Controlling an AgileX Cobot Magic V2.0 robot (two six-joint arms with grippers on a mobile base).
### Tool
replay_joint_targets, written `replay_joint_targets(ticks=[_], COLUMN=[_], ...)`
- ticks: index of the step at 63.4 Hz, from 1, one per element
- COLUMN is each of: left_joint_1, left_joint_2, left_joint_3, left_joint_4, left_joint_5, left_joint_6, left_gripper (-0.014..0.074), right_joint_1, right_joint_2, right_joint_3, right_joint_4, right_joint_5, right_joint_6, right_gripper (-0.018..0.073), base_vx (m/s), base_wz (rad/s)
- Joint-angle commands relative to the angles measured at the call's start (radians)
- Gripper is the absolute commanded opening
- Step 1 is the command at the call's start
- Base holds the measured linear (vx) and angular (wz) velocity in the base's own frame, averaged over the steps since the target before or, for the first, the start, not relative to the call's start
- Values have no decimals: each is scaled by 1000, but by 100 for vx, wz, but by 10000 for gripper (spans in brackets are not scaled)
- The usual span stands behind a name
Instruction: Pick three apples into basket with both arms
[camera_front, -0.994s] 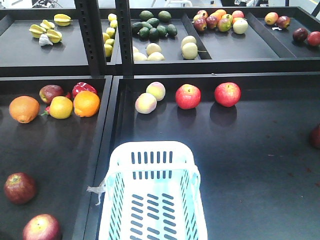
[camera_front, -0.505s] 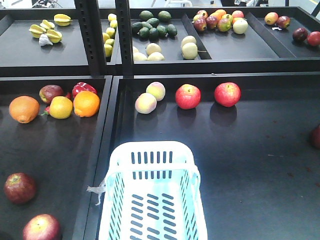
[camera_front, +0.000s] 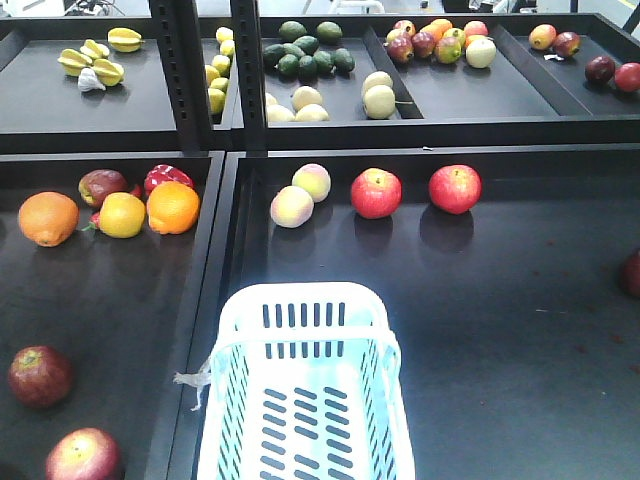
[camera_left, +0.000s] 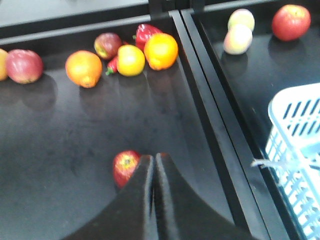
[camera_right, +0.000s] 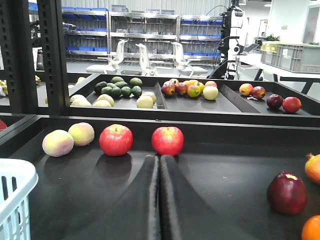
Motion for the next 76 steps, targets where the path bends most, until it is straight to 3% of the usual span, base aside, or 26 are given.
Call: replay_joint_targets(ticks=[1,9,17,25,35,43,51,64,70,76], left_joint_1=[-1,-1,-1,-1,-1,-1,-1,-2,-14,-43], left_joint_2=[10,10,10,10,10,11,11,84,134,181], left_joint_3=[-33,-33,-33,-33,-33,-33,-33,-33,-33,-33], left_joint_4=[-32,-47,-50,-50,-50,-50,-111,-441,-610,-730], left_joint_5=[-36,1,13,31,37,34,16,35,32,16], left_joint_6=[1,1,1,3,3,40,208,708,920,1101], left_gripper=[-6,7,78,229,483,610,643,627,627,627], right_joint_1=[-4,-4,-4,-4,-4,-4,-4,-4,-4,-4], right_joint_2=[1,1,1,1,1,1,1,1,1,1], right_joint_3=[13,13,13,13,13,13,13,13,13,13], right_joint_4=[-9,-9,-9,-9,-9,-9,-9,-9,-9,-9], right_joint_5=[-73,-73,-73,-73,-73,-73,-73,-73,-73,-73], right_joint_6=[-1,-1,-1,-1,-1,-1,-1,-1,-1,-1], right_gripper=[-9,-9,-9,-9,-9,-9,-9,-9,-9,-9], base_vx=[0,0,0,0,0,0,0,0,0,0], base_wz=[0,0,0,0,0,0,0,0,0,0])
